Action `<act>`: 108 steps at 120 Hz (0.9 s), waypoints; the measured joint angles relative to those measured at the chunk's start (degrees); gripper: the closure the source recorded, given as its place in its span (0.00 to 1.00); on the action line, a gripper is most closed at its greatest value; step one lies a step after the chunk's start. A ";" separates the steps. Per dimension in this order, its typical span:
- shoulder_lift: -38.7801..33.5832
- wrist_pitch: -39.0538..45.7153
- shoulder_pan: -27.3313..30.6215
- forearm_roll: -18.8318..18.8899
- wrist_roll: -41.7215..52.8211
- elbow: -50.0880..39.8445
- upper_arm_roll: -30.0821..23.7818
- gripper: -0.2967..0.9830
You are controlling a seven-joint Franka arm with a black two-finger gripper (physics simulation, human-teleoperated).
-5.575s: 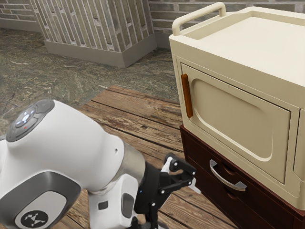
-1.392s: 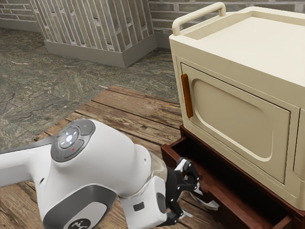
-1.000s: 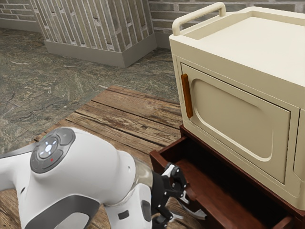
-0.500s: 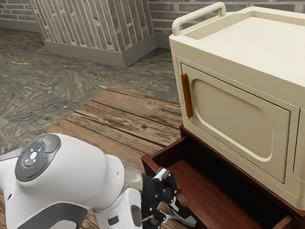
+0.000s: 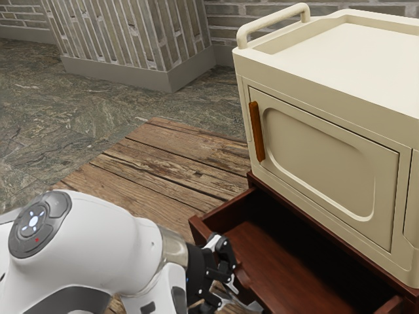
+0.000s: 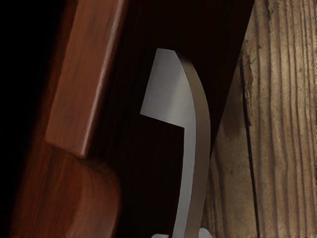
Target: Pull the drawer handle with one arm to open the drawer
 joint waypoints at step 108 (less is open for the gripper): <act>-5.46 -1.57 0.39 -3.34 -1.13 -3.86 -2.43 0.61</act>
